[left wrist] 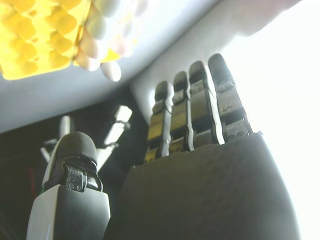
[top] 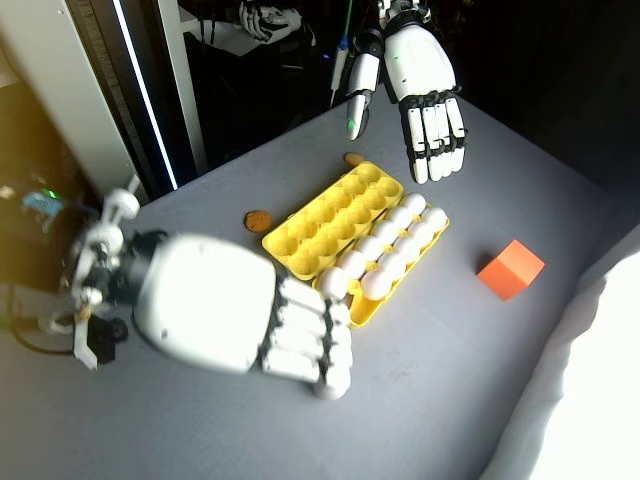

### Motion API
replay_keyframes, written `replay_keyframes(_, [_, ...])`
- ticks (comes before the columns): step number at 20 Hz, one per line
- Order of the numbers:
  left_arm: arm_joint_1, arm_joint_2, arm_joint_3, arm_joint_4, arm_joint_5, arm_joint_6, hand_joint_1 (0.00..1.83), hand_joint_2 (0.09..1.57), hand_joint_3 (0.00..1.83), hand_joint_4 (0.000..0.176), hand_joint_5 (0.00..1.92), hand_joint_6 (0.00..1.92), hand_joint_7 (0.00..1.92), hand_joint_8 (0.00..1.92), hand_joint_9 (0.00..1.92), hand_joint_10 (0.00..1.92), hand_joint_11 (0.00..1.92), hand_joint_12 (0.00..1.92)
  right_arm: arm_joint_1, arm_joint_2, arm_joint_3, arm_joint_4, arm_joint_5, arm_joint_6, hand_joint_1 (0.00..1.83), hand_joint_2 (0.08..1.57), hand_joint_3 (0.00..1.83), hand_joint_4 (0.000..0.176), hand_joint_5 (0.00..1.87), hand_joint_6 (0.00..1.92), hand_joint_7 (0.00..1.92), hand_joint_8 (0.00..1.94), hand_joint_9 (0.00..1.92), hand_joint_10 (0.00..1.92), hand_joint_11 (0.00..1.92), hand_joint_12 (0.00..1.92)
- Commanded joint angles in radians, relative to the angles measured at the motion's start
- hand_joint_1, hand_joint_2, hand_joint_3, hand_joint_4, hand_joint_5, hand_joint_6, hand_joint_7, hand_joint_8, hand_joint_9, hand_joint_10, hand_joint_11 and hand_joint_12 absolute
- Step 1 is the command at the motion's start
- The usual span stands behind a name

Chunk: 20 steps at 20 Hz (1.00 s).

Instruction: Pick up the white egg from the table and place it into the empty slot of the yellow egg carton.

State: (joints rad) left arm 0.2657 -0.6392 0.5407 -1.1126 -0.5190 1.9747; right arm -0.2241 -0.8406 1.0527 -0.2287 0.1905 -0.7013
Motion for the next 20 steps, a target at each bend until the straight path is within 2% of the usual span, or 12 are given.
replay_keyframes(1, [-0.011,0.009,0.002,0.035,-0.066,0.006,0.0,1.25,0.0,0.0,0.17,0.0,0.22,0.0,0.22,0.0,0.0,0.45,0.019,-0.001,0.011,0.027,0.08,0.003,0.97,1.13,0.0,0.0,0.13,0.01,0.1,0.0,0.05,0.01,0.02,0.01])
replay_keyframes(3, [-0.011,0.008,0.003,0.03,-0.066,0.016,0.0,1.25,0.0,0.0,0.18,0.0,0.23,0.01,0.23,0.01,0.0,0.47,0.029,-0.029,0.044,0.084,0.032,0.003,1.03,1.13,0.0,0.0,0.14,0.01,0.09,0.0,0.04,0.01,0.0,0.0])
replay_keyframes(6, [-0.013,0.006,-0.003,0.017,-0.058,0.035,0.0,1.26,0.0,0.0,0.19,0.01,0.23,0.01,0.22,0.0,0.0,0.45,0.029,-0.063,0.088,0.143,0.018,0.007,0.93,1.14,0.0,0.0,0.11,0.0,0.09,0.0,0.03,0.0,0.0,0.0])
replay_keyframes(9, [-0.015,-0.002,-0.014,-0.022,-0.063,0.066,0.0,1.27,0.0,0.0,0.23,0.01,0.26,0.01,0.25,0.01,0.0,0.52,0.027,-0.104,0.142,0.185,-0.002,0.012,0.91,1.17,0.01,0.0,0.18,0.03,0.16,0.03,0.08,0.03,0.02,0.01])
replay_keyframes(10, [-0.022,-0.001,-0.019,-0.068,-0.06,0.135,0.0,1.26,0.0,0.0,0.21,0.0,0.25,0.0,0.25,0.0,0.0,0.51,0.027,-0.13,0.179,0.222,-0.019,0.012,0.98,1.17,0.0,0.0,0.24,0.01,0.23,0.01,0.14,0.05,0.0,0.26])
replay_keyframes(12, [-0.029,-0.002,-0.011,-0.071,-0.054,0.172,0.0,1.27,0.0,0.0,0.2,0.0,0.24,0.0,0.25,0.0,0.0,0.51,0.022,-0.162,0.228,0.261,-0.028,0.017,1.03,1.15,0.0,0.0,0.36,0.04,0.34,0.03,0.24,0.1,0.0,0.66])
replay_keyframes(14, [-0.029,-0.004,-0.006,-0.061,-0.056,0.186,0.0,1.28,0.0,0.0,0.18,0.0,0.21,0.0,0.22,0.0,0.0,0.44,0.018,-0.188,0.259,0.261,-0.028,0.019,1.07,1.1,0.0,0.0,0.43,0.06,0.39,0.03,0.28,0.13,0.0,0.89])
replay_keyframes(15, [-0.03,-0.006,-0.003,-0.049,-0.066,0.201,0.0,1.28,0.0,0.0,0.2,0.01,0.23,0.01,0.23,0.01,0.0,0.5,0.014,-0.196,0.268,0.261,-0.023,0.019,1.08,1.09,0.0,0.0,0.48,0.07,0.43,0.04,0.31,0.15,0.0,1.02])
replay_keyframes(17, [-0.03,-0.008,0.007,-0.021,-0.087,0.198,0.0,1.27,0.0,0.0,0.21,0.0,0.24,0.0,0.25,0.01,0.0,0.56,0.007,-0.21,0.282,0.261,-0.006,0.019,1.08,1.08,0.0,0.0,0.5,0.05,0.46,0.03,0.3,0.22,0.0,1.04])
replay_keyframes(19, [-0.03,-0.009,0.02,-0.023,-0.076,0.198,0.0,1.27,0.0,0.0,0.25,0.01,0.27,0.01,0.27,0.01,0.0,0.63,0.001,-0.228,0.299,0.261,-0.001,0.019,1.09,1.08,0.0,0.0,0.5,0.04,0.45,0.01,0.27,0.26,0.0,0.96])
replay_keyframes(20, [-0.03,-0.009,0.023,-0.025,-0.091,0.201,0.0,1.28,0.0,0.0,0.23,0.0,0.25,0.01,0.26,0.0,0.0,0.6,-0.003,-0.239,0.312,0.261,0.01,0.019,1.08,1.08,0.0,0.0,0.49,0.03,0.44,0.01,0.24,0.27,0.0,0.93])
